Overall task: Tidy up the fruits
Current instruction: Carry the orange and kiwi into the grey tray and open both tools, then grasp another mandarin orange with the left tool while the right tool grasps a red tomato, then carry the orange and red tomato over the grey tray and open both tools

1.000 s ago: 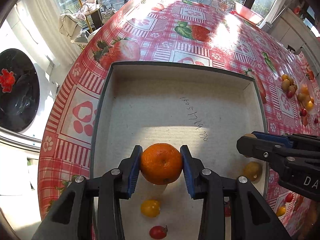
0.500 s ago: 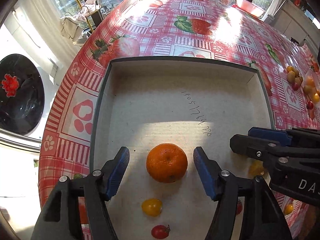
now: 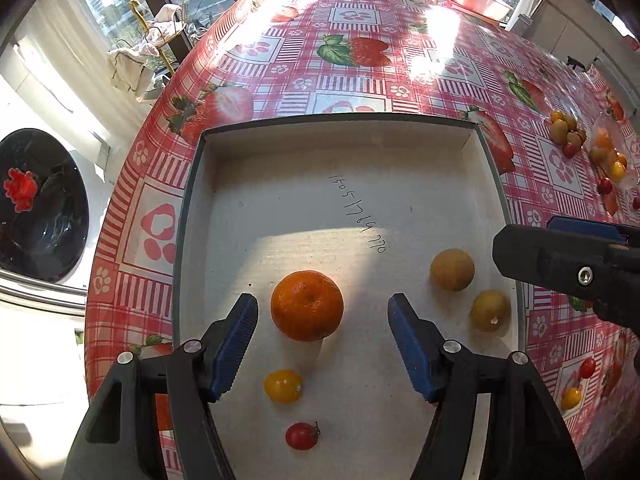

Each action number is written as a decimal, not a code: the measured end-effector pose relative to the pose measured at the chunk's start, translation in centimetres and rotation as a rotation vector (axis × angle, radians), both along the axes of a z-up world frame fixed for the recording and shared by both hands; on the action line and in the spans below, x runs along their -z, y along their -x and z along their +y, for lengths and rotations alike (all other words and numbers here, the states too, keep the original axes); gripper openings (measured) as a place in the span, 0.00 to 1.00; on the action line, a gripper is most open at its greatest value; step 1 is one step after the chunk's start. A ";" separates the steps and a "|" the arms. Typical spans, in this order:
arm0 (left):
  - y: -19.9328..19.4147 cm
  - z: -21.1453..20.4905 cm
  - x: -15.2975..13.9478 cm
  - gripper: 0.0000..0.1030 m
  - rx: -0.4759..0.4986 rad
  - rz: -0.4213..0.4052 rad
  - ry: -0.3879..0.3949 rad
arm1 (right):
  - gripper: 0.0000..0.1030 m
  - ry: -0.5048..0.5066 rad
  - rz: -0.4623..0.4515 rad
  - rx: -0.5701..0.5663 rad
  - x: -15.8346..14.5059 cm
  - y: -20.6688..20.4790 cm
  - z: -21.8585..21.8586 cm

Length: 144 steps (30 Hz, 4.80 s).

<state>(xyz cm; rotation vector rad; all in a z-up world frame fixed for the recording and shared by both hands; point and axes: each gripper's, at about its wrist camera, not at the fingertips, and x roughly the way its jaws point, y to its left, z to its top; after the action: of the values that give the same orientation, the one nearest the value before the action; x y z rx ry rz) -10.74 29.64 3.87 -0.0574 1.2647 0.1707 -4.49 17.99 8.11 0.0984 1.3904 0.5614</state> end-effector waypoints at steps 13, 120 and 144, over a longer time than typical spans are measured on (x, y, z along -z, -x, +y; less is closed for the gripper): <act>-1.4 -8.8 -3.2 0.67 0.181 -0.051 0.044 | 0.84 0.115 0.014 0.273 0.5 0.9 -13.8; 2.8 -2.3 -2.2 0.37 -0.052 -0.070 0.145 | 0.24 0.067 -0.038 0.022 -0.8 0.9 -3.8; 3.0 1.2 2.2 0.37 -0.101 0.001 0.132 | 0.24 0.098 -0.033 -0.093 1.4 -1.2 5.2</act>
<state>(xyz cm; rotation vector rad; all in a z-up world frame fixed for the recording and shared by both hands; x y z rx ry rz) -13.71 30.85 1.65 -0.2355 1.2738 0.1744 -3.30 23.21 6.73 -0.0543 1.3935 0.5682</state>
